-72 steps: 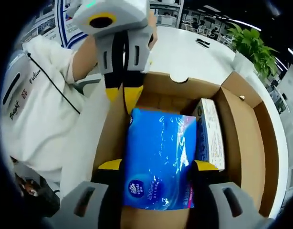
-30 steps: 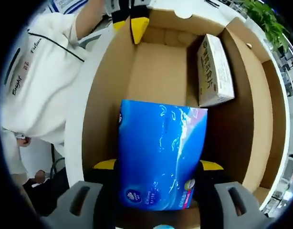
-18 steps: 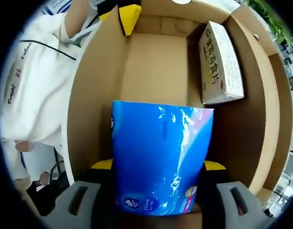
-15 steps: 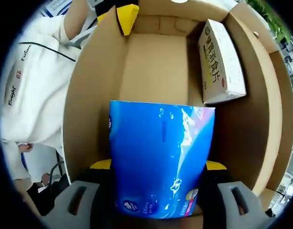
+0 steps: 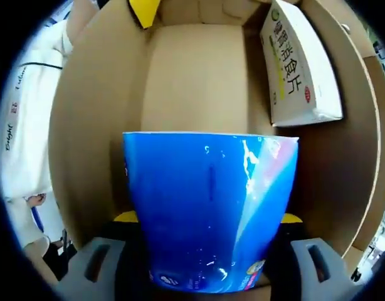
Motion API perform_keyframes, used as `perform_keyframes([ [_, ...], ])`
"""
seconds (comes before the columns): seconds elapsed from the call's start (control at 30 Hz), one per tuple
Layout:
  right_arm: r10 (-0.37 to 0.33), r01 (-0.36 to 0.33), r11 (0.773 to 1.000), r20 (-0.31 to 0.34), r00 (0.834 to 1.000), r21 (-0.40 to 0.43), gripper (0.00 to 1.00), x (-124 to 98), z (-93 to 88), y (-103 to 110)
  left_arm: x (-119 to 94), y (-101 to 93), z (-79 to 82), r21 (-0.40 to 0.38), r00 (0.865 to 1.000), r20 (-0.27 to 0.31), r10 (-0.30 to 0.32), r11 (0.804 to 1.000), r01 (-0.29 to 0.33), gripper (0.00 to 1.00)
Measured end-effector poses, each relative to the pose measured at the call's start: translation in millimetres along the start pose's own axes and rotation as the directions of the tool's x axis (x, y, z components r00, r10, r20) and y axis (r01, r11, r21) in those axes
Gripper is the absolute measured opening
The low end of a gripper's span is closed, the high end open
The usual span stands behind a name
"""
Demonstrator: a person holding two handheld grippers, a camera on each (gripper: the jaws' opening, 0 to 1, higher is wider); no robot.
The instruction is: Operate the shoe box by opening the lid, removing the specified soft item, and placing it in the target area until the item is outside and the box remains undamaged.
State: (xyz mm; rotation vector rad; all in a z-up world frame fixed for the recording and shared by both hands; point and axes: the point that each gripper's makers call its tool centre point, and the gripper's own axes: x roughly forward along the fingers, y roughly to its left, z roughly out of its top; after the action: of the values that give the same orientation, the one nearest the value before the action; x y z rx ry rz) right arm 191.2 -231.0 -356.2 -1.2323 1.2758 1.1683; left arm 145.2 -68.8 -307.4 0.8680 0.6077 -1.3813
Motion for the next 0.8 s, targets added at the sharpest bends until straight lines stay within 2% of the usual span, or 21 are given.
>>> perform_keyframes([
  [0.43,-0.003,0.003,1.0,0.019,1.0,-0.008,0.75,-2.4,1.0,2.1,-0.5,-0.7,0.5,-0.001,1.0,0.002,0.0,1.0,0.0,0.04],
  [0.5,0.038,-0.039,0.999,0.039,0.998,0.01,0.72,-6.4,3.6,5.8,-0.4,-1.0,0.2,-0.004,1.0,-0.003,-0.006,1.0,0.006,0.04],
  [0.67,0.004,-0.004,1.0,0.032,0.999,0.014,0.71,-13.7,4.5,1.9,-0.5,-1.5,0.0,-0.002,1.0,-0.004,-0.005,1.0,0.005,0.04],
  [0.73,-0.006,0.006,1.0,0.045,0.999,0.012,0.71,-19.5,6.4,0.5,-0.5,-1.4,0.0,-0.004,1.0,-0.006,-0.005,1.0,0.005,0.04],
  [0.8,0.011,-0.013,1.0,0.071,0.997,0.023,0.72,-27.3,11.2,5.3,-0.5,-1.3,0.1,-0.003,1.0,-0.004,-0.006,1.0,0.006,0.04],
])
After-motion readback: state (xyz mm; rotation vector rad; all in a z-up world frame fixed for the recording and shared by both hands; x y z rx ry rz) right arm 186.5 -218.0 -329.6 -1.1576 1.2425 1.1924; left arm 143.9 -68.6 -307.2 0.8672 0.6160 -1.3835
